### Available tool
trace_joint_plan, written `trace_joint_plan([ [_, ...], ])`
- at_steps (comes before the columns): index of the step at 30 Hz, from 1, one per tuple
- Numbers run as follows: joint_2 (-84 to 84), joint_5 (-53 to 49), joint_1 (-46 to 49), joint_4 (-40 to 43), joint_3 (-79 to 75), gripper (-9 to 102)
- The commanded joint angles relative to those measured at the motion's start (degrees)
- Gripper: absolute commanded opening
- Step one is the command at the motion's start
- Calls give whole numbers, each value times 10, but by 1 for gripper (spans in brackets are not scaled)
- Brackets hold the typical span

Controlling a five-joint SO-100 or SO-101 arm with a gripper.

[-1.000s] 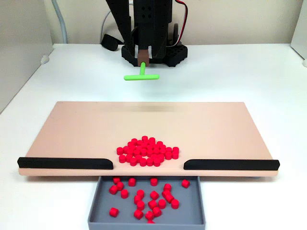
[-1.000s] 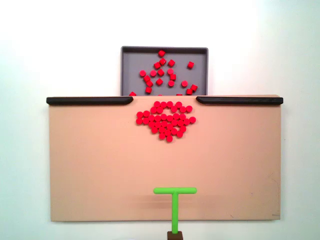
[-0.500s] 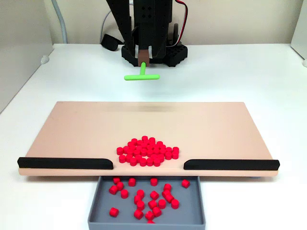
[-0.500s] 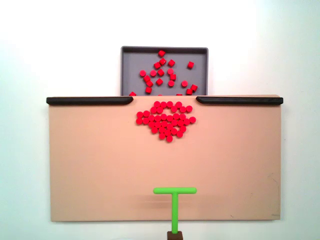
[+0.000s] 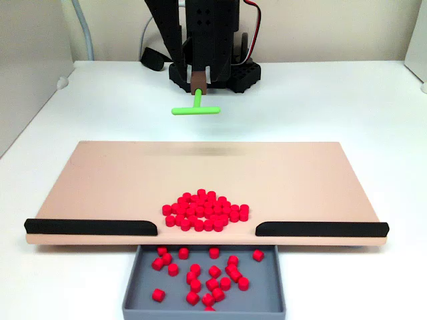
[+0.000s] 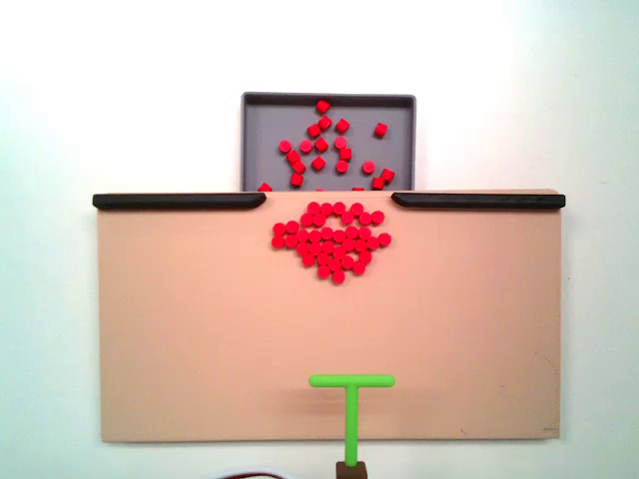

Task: Push granules from bottom to the grey container

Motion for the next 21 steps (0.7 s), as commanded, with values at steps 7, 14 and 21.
trace_joint_plan([
  [7,11,-8,1,-4,-7,0],
  [14,12,-9,-2,-4,-7,0],
  [21,14,-9,-5,-4,-7,0],
])
